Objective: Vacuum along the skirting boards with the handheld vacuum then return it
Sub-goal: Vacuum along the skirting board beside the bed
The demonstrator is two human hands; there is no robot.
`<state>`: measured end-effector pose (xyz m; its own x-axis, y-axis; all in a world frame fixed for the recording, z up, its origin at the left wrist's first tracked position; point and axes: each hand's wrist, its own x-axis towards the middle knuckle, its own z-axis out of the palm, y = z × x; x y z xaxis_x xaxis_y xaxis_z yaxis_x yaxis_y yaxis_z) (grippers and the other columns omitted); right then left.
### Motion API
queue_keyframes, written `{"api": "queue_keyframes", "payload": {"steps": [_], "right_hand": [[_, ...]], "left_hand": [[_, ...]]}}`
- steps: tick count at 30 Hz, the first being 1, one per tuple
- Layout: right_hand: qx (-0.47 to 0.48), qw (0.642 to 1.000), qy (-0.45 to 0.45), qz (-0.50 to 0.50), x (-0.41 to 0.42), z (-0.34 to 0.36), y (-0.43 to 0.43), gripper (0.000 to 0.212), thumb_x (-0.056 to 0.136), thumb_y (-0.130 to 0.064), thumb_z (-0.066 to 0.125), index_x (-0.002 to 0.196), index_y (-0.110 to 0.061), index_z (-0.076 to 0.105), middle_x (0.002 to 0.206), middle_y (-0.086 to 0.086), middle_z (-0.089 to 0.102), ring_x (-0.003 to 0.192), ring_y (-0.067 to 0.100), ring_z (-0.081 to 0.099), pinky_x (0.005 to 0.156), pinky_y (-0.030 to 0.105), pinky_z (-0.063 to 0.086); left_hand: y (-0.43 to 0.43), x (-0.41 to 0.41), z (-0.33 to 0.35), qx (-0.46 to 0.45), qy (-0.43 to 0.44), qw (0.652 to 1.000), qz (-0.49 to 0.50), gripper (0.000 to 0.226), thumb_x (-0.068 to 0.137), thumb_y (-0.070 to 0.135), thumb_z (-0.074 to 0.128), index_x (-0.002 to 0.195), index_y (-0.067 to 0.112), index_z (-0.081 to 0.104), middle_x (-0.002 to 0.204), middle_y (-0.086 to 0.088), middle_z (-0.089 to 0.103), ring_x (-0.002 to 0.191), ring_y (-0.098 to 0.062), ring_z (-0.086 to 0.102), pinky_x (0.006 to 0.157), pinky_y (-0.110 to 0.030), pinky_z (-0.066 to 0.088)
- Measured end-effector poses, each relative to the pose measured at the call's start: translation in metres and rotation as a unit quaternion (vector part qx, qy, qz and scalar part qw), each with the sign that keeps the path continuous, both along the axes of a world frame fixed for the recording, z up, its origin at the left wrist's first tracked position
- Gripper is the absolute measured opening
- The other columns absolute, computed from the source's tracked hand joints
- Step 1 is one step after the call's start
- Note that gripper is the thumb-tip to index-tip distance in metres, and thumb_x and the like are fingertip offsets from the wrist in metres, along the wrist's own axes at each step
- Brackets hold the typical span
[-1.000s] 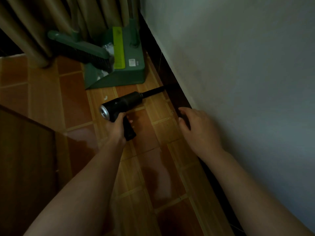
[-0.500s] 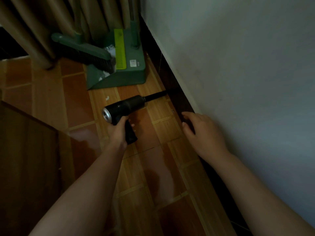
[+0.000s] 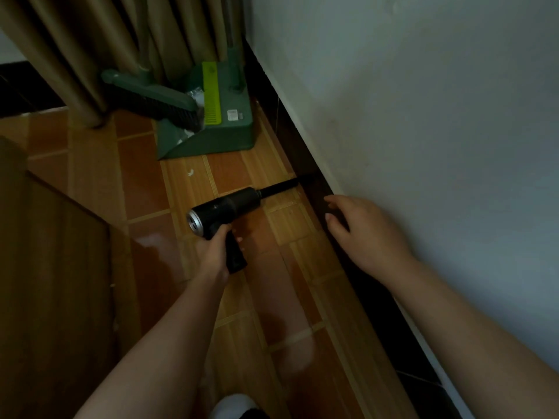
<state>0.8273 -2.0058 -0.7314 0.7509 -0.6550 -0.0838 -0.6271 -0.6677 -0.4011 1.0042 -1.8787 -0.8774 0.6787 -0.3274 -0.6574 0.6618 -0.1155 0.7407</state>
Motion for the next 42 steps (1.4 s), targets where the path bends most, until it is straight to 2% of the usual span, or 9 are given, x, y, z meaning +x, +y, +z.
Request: {"api": "queue_keyframes", "payload": {"steps": [5, 11, 14, 18, 20, 25, 32, 37, 42], "right_hand": [[0.0, 1.0, 0.007, 0.007, -0.007, 0.008, 0.003, 0.041, 0.099, -0.029, 0.04, 0.138, -0.017, 0.042, 0.13, 0.005, 0.055, 0.117, 0.021, 0.05, 0.091, 0.038, 0.047], [-0.005, 1.0, 0.0, 0.007, -0.013, 0.012, 0.005, 0.04, 0.099, -0.028, 0.04, 0.137, -0.017, 0.043, 0.128, 0.005, 0.056, 0.115, 0.02, 0.051, 0.09, 0.035, 0.047], [-0.007, 1.0, -0.001, 0.008, -0.015, 0.011, 0.002, 0.04, 0.099, -0.027, 0.04, 0.137, -0.016, 0.043, 0.127, 0.005, 0.057, 0.114, 0.02, 0.051, 0.09, 0.034, 0.046], [-0.004, 1.0, -0.005, 0.005, -0.016, 0.008, -0.002, 0.041, 0.099, -0.028, 0.041, 0.138, -0.017, 0.043, 0.129, 0.004, 0.056, 0.115, 0.019, 0.051, 0.092, 0.032, 0.044], [-0.003, 1.0, -0.004, 0.003, -0.014, 0.006, -0.003, 0.041, 0.098, -0.028, 0.041, 0.138, -0.017, 0.043, 0.129, 0.004, 0.056, 0.115, 0.019, 0.051, 0.092, 0.032, 0.045], [-0.008, 1.0, 0.004, 0.007, -0.006, 0.0, -0.008, 0.041, 0.098, -0.028, 0.041, 0.138, -0.017, 0.043, 0.128, 0.004, 0.057, 0.115, 0.02, 0.051, 0.09, 0.034, 0.045], [-0.003, 1.0, -0.001, -0.002, 0.004, -0.008, -0.012, 0.04, 0.099, -0.027, 0.041, 0.138, -0.019, 0.043, 0.128, 0.003, 0.056, 0.114, 0.018, 0.05, 0.088, 0.031, 0.044], [-0.001, 1.0, -0.001, -0.009, 0.008, -0.015, -0.017, 0.04, 0.098, -0.026, 0.042, 0.138, -0.018, 0.043, 0.128, 0.003, 0.057, 0.114, 0.018, 0.05, 0.09, 0.03, 0.043], [-0.001, 1.0, 0.001, -0.017, 0.012, -0.022, -0.023, 0.04, 0.098, -0.027, 0.042, 0.137, -0.018, 0.043, 0.127, 0.004, 0.057, 0.113, 0.019, 0.05, 0.09, 0.03, 0.042]], "left_hand": [[0.009, -0.018, 0.008, -0.006, -0.017, 1.0, 0.016, 0.005, 0.09, 0.015, 0.058, 0.095, 0.015, 0.057, 0.082, -0.008, 0.061, 0.065, -0.018, 0.059, 0.044, -0.02, 0.052], [0.009, -0.024, 0.005, -0.006, -0.018, 0.999, 0.029, 0.011, 0.09, 0.016, 0.058, 0.1, 0.013, 0.058, 0.083, -0.006, 0.062, 0.066, -0.016, 0.06, 0.044, -0.019, 0.051], [0.008, -0.02, 0.0, 0.0, -0.009, 1.0, 0.023, 0.029, 0.089, 0.019, 0.06, 0.115, 0.008, 0.057, 0.085, -0.006, 0.064, 0.067, -0.017, 0.061, 0.044, -0.018, 0.051], [0.003, -0.011, -0.008, 0.002, 0.014, 1.0, 0.018, 0.038, 0.087, 0.024, 0.061, 0.121, 0.008, 0.057, 0.087, -0.006, 0.065, 0.069, -0.017, 0.062, 0.052, -0.027, 0.054], [-0.001, -0.005, -0.012, 0.002, 0.016, 1.0, 0.016, 0.039, 0.086, 0.027, 0.061, 0.121, 0.01, 0.057, 0.089, -0.006, 0.066, 0.07, -0.017, 0.063, 0.051, -0.025, 0.054], [-0.009, 0.009, -0.017, 0.004, 0.024, 1.0, 0.014, 0.04, 0.086, 0.029, 0.061, 0.12, 0.008, 0.059, 0.088, -0.005, 0.066, 0.072, -0.016, 0.063, 0.063, -0.032, 0.05], [-0.027, 0.03, -0.022, -0.008, 0.016, 1.0, 0.019, 0.043, 0.086, 0.029, 0.061, 0.123, 0.006, 0.058, 0.088, -0.004, 0.065, 0.07, -0.015, 0.062, 0.06, -0.031, 0.05], [-0.044, 0.041, -0.019, -0.013, -0.012, 0.998, 0.058, 0.033, 0.088, 0.019, 0.06, 0.118, 0.006, 0.057, 0.093, -0.008, 0.064, 0.07, -0.015, 0.062, 0.065, -0.031, 0.052], [-0.054, 0.057, -0.029, -0.015, 0.003, 0.999, 0.044, 0.041, 0.086, 0.027, 0.061, 0.123, 0.011, 0.057, 0.1, -0.006, 0.065, 0.072, -0.013, 0.064, 0.059, -0.029, 0.053]]}}
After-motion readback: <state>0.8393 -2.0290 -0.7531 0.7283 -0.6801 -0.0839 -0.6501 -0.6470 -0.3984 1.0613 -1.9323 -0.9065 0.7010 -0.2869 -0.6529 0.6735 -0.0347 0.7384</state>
